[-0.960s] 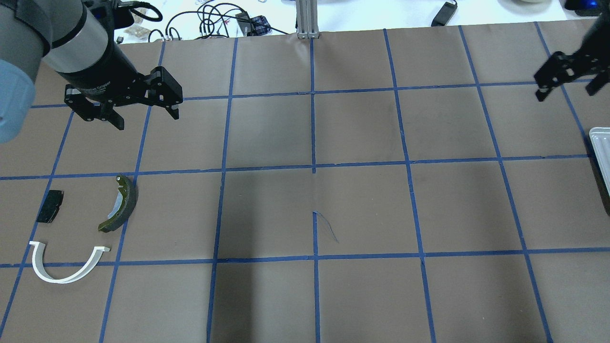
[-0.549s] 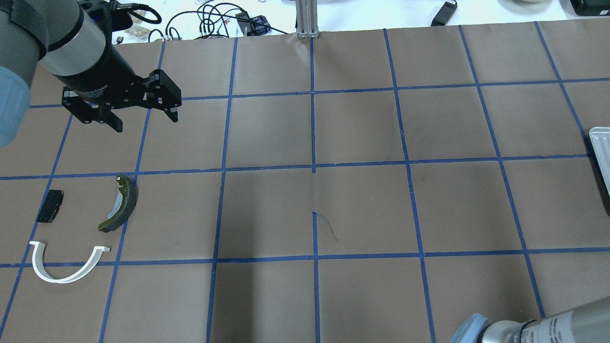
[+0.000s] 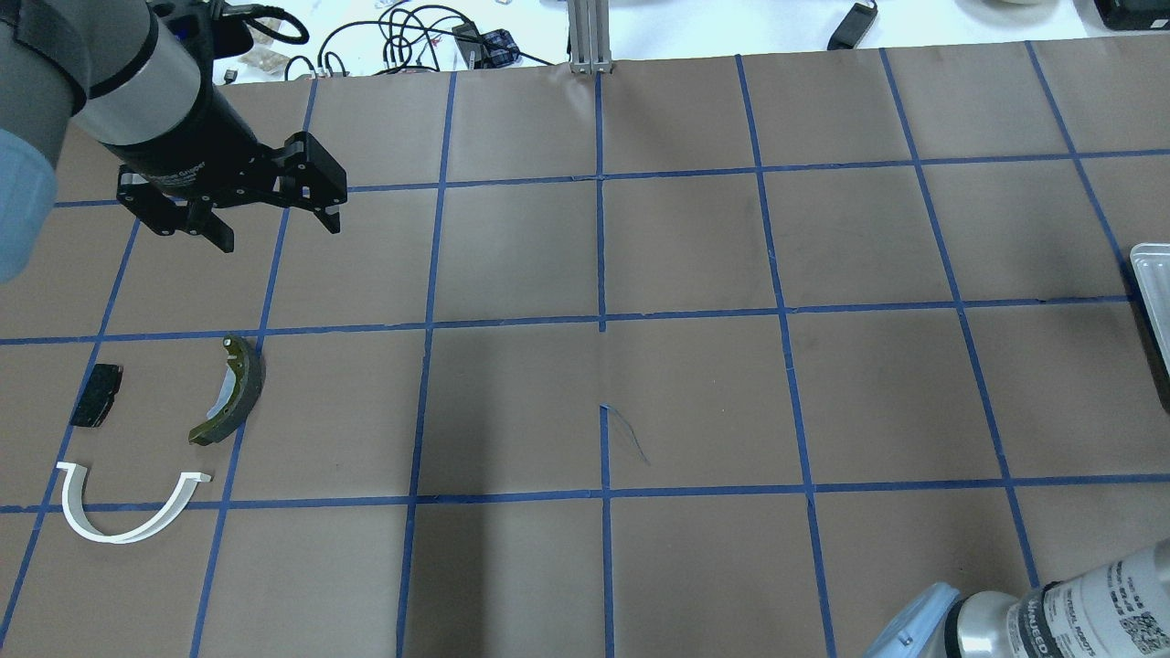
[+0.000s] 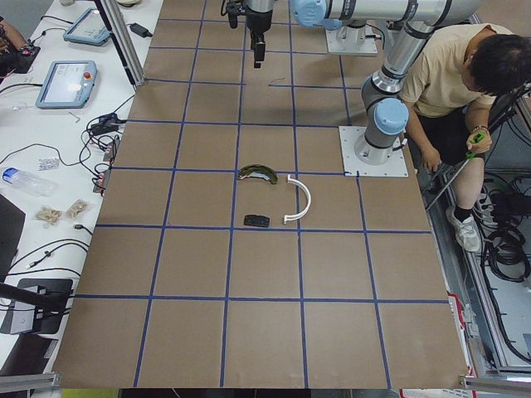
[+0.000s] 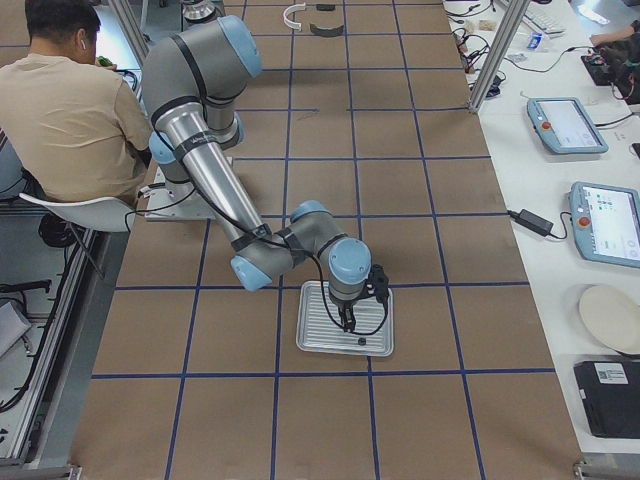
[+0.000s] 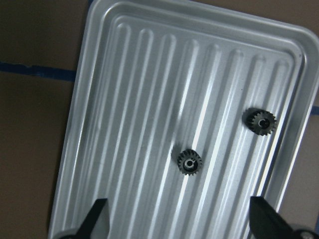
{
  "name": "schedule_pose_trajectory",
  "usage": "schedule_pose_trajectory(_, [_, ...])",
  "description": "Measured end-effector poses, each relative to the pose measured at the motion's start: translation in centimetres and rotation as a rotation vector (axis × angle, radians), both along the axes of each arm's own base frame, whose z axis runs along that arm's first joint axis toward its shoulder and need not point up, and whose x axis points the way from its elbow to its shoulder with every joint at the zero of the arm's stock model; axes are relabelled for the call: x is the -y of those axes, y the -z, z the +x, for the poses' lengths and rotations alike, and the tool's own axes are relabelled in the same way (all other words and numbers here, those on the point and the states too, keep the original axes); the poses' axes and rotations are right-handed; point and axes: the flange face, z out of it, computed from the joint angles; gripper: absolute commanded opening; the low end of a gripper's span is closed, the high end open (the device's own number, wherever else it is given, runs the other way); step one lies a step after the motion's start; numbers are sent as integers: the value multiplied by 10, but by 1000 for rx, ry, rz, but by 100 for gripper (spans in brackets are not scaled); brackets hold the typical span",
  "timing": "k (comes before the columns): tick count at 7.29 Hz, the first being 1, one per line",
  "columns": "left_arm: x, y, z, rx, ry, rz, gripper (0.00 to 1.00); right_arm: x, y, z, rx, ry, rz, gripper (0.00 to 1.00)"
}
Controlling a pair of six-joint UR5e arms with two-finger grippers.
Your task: Place bearing gear from tray to pile
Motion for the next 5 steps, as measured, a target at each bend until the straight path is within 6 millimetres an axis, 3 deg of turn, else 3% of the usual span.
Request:
schedule_pose_trajectory(2, [0,0,0,0,0,-2,100,3,28,-8,7,0,-5,92])
schedule_pose_trajectory(3, [0,0,0,0,0,-2,100,3,36,-10,10,-2,-3,82])
schedule_pose_trajectory(5, [0,0,0,0,-1,-3,100,4,46,-12,7,-2,-1,49])
